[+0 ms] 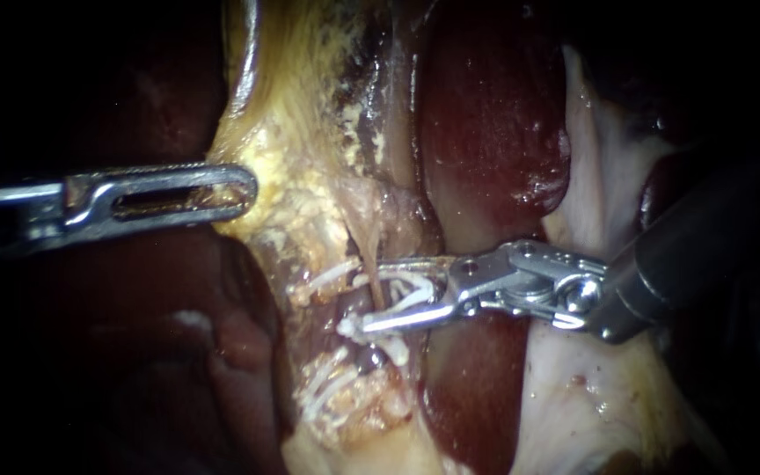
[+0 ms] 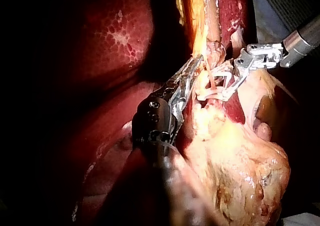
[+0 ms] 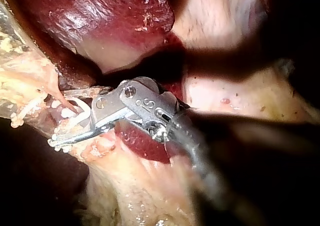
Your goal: Clipping third clip right tube
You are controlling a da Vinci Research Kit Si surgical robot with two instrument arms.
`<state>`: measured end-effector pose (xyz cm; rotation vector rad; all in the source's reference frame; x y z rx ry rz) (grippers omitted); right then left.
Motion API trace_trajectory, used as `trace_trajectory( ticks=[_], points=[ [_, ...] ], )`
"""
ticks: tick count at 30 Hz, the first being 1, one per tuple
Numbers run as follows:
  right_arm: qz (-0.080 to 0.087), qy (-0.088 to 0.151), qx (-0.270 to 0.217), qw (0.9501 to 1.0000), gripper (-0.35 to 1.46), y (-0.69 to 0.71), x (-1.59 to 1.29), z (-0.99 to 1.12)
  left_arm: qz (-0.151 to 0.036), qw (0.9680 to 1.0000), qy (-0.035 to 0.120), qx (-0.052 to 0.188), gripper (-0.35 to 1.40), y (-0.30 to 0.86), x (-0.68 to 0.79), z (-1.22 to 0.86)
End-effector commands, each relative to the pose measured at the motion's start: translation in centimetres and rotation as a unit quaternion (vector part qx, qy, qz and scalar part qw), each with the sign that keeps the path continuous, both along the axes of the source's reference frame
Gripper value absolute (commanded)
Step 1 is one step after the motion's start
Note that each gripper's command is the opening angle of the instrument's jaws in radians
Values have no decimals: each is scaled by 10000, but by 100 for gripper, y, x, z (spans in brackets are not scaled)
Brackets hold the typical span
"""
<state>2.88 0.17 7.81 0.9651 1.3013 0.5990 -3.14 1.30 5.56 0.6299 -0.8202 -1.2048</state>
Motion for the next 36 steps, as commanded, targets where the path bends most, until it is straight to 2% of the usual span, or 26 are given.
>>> trace_trajectory(
  ticks=[1, 5, 9, 12, 15, 20, 25, 27, 30, 32, 34, 36],
  points=[
    [-41, 62, 44, 10000, 51, -2, 1, -4, 9, 10000, -10, 5, -35, 1, 1, 0],
    [-161, 264, 303, 9991, 49, -7, 5, -12, -5, 10000, -14, -1, -35, 3, 3, 1],
    [-139, 365, 402, 9984, 49, -6, 12, -12, -4, 10000, -15, -1, -35, 3, 4, 2],
    [-41, 420, 462, 9980, 49, -1, 17, -14, -4, 10000, -15, -1, -35, 3, 4, 2],
    [138, 498, 558, 9971, 50, 11, 23, -19, -4, 10000, -15, -1, -35, 3, 3, 2],
    [402, 404, 736, 9957, 49, 29, 24, -28, -5, 10000, -14, -1, -35, 3, 3, 2],
    [475, 313, 945, 9939, 43, 34, 24, -28, -5, 10000, -14, -1, -35, 3, 3, 2],
    [487, 299, 973, 9936, 32, 34, 23, -28, -15, 10000, -4, -8, -35, 3, 3, 2],
    [614, 149, 1310, 9894, -31, 33, 19, -28, -16, 10000, -4, -8, -35, 3, 3, 2],
    [653, 40, 1407, 9879, -35, 34, 16, -27, -16, 10000, -4, -8, -35, 3, 3, 2],
    [654, -218, 1343, 9885, -35, 35, 12, -25, -16, 10000, -4, -8, -35, 3, 3, 2],
    [681, -287, 1359, 9880, -35, 36, 9, -23, -16, 10000, -4, -8, -35, 3, 3, 2]
  ],
)
